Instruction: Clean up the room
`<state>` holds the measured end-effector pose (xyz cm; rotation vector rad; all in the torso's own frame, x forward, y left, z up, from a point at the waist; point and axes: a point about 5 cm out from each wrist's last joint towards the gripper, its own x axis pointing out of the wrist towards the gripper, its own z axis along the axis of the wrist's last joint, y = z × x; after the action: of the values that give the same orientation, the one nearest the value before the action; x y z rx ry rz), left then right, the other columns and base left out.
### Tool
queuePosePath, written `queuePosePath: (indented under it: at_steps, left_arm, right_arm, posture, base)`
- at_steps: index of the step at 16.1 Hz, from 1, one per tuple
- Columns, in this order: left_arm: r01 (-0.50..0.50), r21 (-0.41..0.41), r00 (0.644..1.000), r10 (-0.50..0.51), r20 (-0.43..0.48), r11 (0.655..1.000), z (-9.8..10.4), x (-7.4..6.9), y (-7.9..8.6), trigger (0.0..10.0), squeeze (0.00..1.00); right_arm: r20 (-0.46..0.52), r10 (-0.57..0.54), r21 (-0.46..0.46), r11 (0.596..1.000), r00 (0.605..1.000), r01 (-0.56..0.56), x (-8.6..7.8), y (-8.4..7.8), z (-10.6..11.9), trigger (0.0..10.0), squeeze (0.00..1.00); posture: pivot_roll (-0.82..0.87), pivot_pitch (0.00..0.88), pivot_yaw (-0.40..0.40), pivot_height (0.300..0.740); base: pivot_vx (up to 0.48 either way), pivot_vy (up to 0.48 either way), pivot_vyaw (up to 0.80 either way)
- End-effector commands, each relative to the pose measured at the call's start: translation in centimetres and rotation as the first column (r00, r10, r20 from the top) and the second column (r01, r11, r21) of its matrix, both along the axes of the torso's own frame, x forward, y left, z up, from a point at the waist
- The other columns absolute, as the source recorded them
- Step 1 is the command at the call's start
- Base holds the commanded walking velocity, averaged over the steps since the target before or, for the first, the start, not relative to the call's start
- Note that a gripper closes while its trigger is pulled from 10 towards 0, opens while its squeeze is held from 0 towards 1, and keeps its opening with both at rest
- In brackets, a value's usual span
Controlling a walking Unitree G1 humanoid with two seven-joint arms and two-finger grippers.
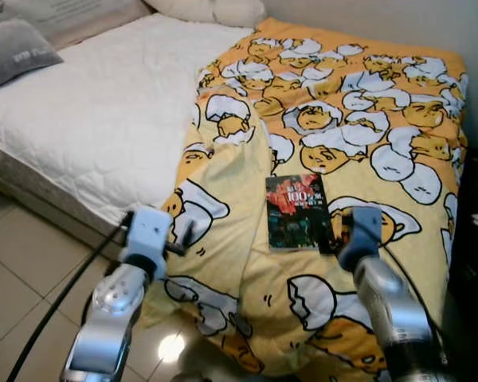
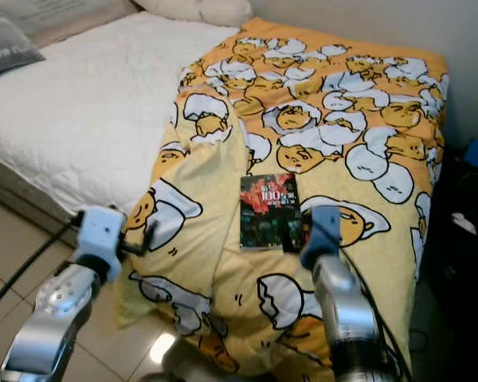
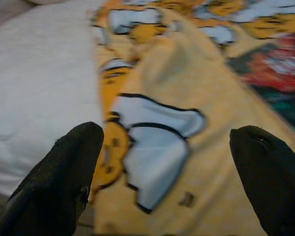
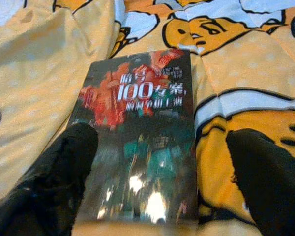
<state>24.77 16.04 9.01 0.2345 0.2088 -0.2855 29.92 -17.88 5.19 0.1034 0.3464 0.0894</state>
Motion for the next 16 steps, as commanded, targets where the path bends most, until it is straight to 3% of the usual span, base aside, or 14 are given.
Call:
queuePosePath:
  at_steps: [1, 3, 4, 5, 6, 10, 13, 15, 16]
  left_arm:
    - [0.113, -0.003, 0.994, -0.113, -0.003, 0.994, 0.6, 0.0, -0.4, 10.0, 0.61]
    - [0.202, 0.009, 0.979, -0.202, -0.029, 0.979, 0.6, 0.2, -0.7, 10.0, 0.6]
    - [0.294, 0.019, 0.955, -0.293, -0.049, 0.956, 0.8, 0.4, -1.1, 10.0, 0.58]
    - [0.33, 0.017, 0.942, -0.329, -0.06, 0.944, 0.9, 0.4, -1.2, 10.0, 0.58]
    - [0.424, 0.012, 0.902, -0.421, -0.092, 0.906, 1.0, -0.1, -1.8, 10.0, 0.56]
    - [0.493, 0.0, 0.863, -0.489, -0.131, 0.87, 1.1, -1.1, -1.9, 10.0, 0.53]
    - [0.514, -0.014, 0.845, -0.51, -0.161, 0.857, 1.0, -2.0, -1.9, 10.0, 0.52]
    - [0.519, -0.018, 0.841, -0.514, -0.167, 0.855, 1.0, -2.2, -2.0, 10.0, 0.52]
    - [0.519, -0.019, 0.841, -0.514, -0.169, 0.855, 1.1, -2.3, -2.0, 10.0, 0.52]
  right_arm:
    - [-0.023, -0.021, 0.035, 0.999, 1.0, 0.022, 1.3, -0.4, -0.2, 10.0, 1.0]
    - [-0.052, -0.041, 0.054, 0.998, 0.998, 0.044, 2.5, -0.5, -0.1, 10.0, 1.0]
    - [-0.097, -0.051, 0.071, 0.996, 0.994, 0.058, 3.2, -0.7, -0.2, 10.0, 0.95]
    - [-0.115, -0.054, 0.073, 0.995, 0.992, 0.062, 3.4, -0.8, -0.3, 10.0, 0.78]
    - [-0.148, -0.086, 0.066, 0.993, 0.985, 0.097, 3.8, -1.6, -0.4, 10.0, 0.0]
    - [-0.197, -0.188, 0.027, 0.98, 0.962, 0.197, 3.5, -3.4, -0.9, 10.0, 0.0]
    - [-0.231, -0.149, 0.167, 0.967, 0.962, 0.19, 2.9, -4.0, -1.5, 10.0, 0.0]
    - [-0.182, -0.16, 0.251, 0.946, 0.97, 0.203, 3.1, -4.5, -1.0, 10.0, 0.0]
    - [-0.125, -0.168, 0.342, 0.918, 0.978, 0.202, 3.5, -4.7, -0.1, 10.0, 0.0]
  posture:
    - [0.15, 0.0, 0.026, 0.74]
    - [0.15, 0.0, 0.026, 0.74]
    - [0.15, 0.0, 0.025, 0.74]
    - [0.15, 0.0, 0.025, 0.74]
    - [0.16, 0.0, 0.019, 0.74]
    - [0.17, 0.0, 0.03, 0.74]
    - [0.16, 0.0, 0.04, 0.74]
    - [0.16, 0.01, 0.038, 0.74]
    - [0.16, 0.017, 0.032, 0.74]
  base:
    - [0.0, 0.0, 0.0]
    - [0.0, 0.0, 0.0]
    - [0.0, 0.0, 0.0]
    - [0.0, 0.0, 0.0]
    - [0.0, 0.0, 0.0]
    - [0.0, 0.0, 0.0]
    - [0.0, 0.0, 0.0]
    - [0.0, 0.0, 0.0]
    - [0.0, 0.0, 0.0]
